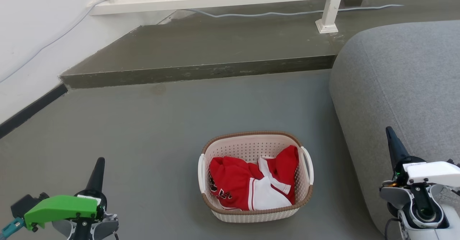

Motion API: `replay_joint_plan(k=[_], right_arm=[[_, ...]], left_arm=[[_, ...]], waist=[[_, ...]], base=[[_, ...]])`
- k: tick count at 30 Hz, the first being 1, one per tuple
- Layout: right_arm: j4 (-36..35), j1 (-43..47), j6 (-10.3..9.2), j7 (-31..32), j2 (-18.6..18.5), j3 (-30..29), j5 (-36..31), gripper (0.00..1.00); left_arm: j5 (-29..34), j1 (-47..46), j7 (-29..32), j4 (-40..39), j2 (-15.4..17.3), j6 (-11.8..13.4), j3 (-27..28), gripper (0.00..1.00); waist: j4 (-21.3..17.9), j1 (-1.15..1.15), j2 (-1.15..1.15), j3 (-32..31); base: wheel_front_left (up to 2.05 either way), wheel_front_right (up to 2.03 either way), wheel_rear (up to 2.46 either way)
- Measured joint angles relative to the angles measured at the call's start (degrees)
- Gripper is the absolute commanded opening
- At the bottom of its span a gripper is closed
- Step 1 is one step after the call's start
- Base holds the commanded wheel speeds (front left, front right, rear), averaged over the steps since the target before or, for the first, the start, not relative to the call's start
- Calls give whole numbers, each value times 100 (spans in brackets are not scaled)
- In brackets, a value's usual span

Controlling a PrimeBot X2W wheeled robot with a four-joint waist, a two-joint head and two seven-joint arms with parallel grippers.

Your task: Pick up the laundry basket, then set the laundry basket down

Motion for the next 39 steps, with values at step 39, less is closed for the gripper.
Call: replay_joint_plan(k=[39], right_arm=[[-107,0,53,371,82,-363,1312,0]], left_arm=[[-1241,-13,363,-1,-1,-76,312,0]], waist=[[43,0,0,-29]], base=[[0,0,0]])
